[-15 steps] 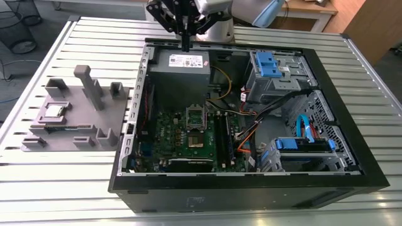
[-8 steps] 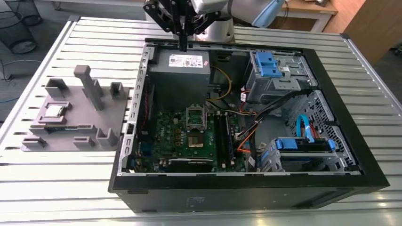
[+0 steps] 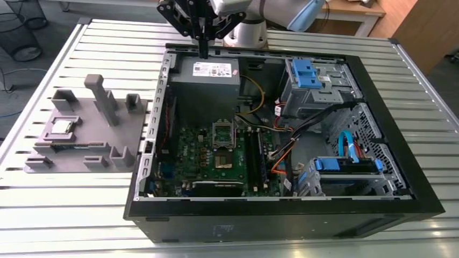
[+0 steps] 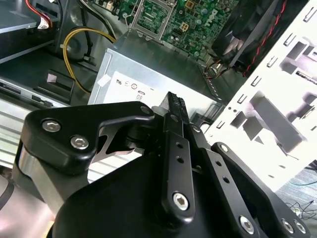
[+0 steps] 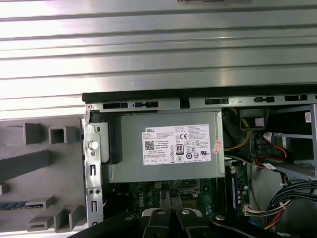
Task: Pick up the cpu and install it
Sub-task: 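Reach for the cpu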
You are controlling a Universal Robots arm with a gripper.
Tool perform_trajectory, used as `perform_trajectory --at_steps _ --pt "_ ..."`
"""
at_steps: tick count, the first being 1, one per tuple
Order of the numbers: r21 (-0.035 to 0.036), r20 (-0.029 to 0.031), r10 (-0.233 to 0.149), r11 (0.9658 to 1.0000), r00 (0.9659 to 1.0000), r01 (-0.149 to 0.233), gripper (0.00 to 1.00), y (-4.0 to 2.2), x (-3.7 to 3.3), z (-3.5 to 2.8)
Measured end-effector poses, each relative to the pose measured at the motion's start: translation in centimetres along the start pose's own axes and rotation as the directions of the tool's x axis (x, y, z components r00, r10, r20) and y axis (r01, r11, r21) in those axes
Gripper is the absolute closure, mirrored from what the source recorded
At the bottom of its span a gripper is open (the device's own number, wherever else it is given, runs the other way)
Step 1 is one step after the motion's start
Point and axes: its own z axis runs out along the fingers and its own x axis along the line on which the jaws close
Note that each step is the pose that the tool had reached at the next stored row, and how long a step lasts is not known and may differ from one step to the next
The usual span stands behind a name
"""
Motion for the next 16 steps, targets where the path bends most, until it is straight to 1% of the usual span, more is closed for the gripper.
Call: perform_trajectory --at_steps 4,7,16 --pt "0.0000 0.0000 0.000 1.0000 1.0000 0.000 0.89 -0.04 0.49 -0.01" --pt "-0.0001 0.0000 0.000 1.0000 1.0000 0.000 0.89 -0.05 0.74 -0.01" --pt "-0.0001 0.0000 0.000 1.0000 1.0000 0.000 0.89 -0.06 0.82 -0.01"
